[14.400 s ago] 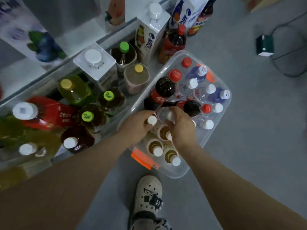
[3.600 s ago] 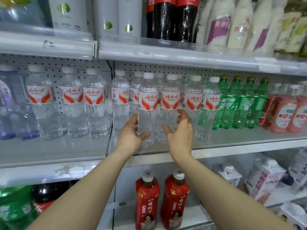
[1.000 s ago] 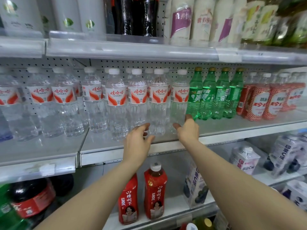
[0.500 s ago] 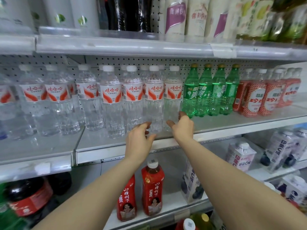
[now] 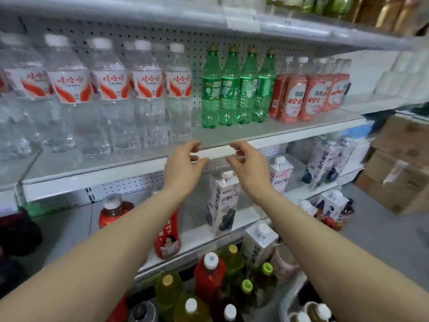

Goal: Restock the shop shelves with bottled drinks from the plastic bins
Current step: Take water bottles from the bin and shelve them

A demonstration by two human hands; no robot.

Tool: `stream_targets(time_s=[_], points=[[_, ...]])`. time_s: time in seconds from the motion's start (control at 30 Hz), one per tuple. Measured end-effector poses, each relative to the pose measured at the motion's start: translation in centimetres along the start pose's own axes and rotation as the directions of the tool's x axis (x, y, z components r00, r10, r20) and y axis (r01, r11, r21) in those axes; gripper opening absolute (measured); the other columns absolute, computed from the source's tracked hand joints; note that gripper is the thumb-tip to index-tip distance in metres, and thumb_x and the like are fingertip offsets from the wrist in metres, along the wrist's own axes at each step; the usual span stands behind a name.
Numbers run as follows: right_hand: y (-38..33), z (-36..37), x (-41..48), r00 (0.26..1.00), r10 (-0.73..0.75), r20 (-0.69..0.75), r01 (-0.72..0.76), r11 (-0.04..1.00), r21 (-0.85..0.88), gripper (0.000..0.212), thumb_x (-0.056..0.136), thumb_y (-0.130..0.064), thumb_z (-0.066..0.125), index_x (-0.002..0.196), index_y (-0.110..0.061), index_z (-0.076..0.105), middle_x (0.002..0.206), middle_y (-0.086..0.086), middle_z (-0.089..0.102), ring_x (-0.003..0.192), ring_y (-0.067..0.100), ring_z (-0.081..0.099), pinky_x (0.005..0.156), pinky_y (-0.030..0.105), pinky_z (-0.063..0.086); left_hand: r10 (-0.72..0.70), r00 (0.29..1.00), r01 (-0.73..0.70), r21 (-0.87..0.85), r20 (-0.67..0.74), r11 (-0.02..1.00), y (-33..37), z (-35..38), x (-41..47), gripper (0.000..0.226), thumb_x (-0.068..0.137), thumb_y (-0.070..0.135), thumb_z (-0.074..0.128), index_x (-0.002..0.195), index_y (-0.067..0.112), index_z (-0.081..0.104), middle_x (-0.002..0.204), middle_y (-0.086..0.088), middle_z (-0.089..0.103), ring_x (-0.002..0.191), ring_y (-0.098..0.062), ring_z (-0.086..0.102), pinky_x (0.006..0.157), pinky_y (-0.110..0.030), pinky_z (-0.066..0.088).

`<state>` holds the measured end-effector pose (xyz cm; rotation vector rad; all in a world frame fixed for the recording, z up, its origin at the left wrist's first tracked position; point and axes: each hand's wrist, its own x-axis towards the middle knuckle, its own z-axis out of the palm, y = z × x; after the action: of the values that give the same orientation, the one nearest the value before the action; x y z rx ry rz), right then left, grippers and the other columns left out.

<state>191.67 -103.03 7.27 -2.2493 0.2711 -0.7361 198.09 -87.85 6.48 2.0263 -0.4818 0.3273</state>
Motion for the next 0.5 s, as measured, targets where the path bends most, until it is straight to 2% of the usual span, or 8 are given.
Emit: stream_targets(time_s=[0.2,0.4,0.5], points=[[7.2,-6.3,-4.5,0.997,0.062,-0.035,-0.065,0.994,-0.085,0.035,0.095,-0.018,0.068,0.13,-0.016,0.064,0.123,0.0,0.069,0.109,0.016,0.063,0.097,0.039,0.052,0.048,0.988,-0.042,-0.041,0.149,0.998,3.0,7.0,-3.7,0.046,0.088,0.022,0.071,0.132,0.02,0.058,0.119,0.003,0.064,0.094,-0.007,0.06,0.089,-0.027,0.05],[13.7,-13.0,-8.9,0.982,0.168,-0.083,-0.178,0.974,-0.14,0.035,0.095,-0.021,0.069,0.129,-0.018,0.064,0.118,-0.007,0.066,0.106,0.011,0.062,0.092,0.029,0.05,0.054,0.94,-0.032,-0.072,0.337,0.997,5.2,15.0,-8.5,0.046,0.088,0.028,0.072,0.131,0.022,0.059,0.119,0.004,0.065,0.102,-0.013,0.062,0.091,-0.032,0.051],[17.1,-16.1,-11.8,0.963,0.248,-0.109,-0.265,0.945,-0.19,0.035,0.094,-0.021,0.069,0.129,-0.018,0.064,0.12,-0.005,0.068,0.105,0.011,0.062,0.094,0.031,0.051,0.046,0.895,-0.009,-0.085,0.444,0.996,6.0,19.1,-11.7,0.047,0.087,0.032,0.072,0.131,0.024,0.058,0.117,0.004,0.065,0.098,-0.012,0.063,0.089,-0.032,0.052]])
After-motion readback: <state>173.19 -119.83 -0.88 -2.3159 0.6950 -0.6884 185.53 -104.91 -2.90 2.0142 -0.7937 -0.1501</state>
